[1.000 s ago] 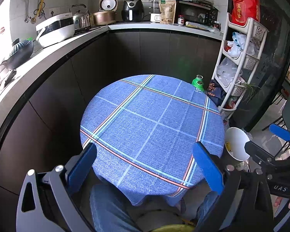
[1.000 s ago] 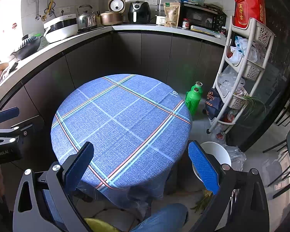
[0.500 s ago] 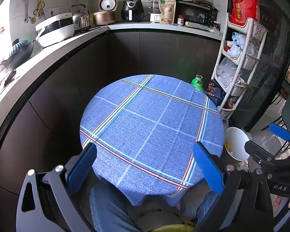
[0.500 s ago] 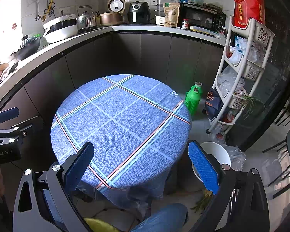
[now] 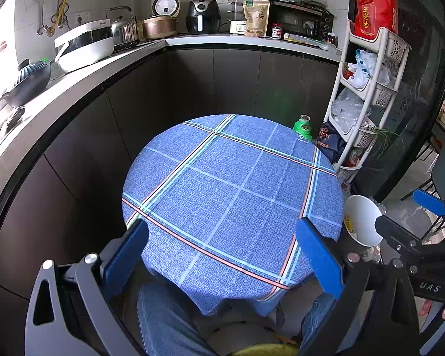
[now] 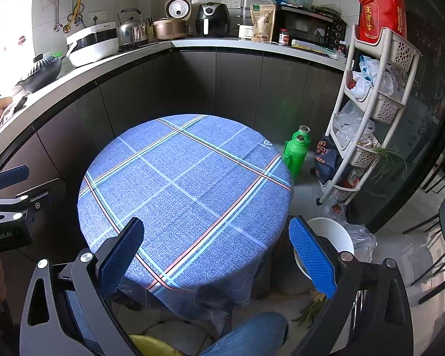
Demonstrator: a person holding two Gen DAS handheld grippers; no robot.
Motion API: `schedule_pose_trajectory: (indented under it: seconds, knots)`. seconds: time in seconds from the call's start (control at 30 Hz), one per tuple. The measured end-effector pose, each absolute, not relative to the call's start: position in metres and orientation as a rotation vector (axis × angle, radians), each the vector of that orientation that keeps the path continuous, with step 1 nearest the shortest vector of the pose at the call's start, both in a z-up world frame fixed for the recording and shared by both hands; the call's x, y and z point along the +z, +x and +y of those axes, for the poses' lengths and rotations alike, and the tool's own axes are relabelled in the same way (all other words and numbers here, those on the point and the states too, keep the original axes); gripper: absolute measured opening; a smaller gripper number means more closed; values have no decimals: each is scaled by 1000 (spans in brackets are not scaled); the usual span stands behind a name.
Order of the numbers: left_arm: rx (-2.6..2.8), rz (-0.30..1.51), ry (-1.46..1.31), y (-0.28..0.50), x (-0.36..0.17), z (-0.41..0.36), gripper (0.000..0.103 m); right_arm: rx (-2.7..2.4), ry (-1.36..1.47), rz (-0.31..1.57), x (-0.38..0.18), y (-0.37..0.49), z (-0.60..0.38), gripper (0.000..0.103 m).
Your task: Collect trash
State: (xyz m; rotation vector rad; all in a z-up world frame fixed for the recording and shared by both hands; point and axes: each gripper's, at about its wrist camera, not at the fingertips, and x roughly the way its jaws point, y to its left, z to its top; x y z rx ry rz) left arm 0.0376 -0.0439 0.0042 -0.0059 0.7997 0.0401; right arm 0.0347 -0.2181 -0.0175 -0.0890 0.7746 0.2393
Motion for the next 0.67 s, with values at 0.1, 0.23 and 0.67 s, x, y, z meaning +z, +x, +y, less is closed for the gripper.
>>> schedule_pose_trajectory:
  seconds: [0.1, 0.23, 0.67]
  knots:
    - [41, 800, -6, 38, 4, -46, 99, 239, -89, 774, -18, 35, -217, 94]
    - [39, 799, -6, 38, 4, -44, 99, 238, -88, 775, -18, 35, -218, 94]
    - [31, 801, -7, 40, 5, -51, 99, 232, -84, 774, -16, 36, -219, 94]
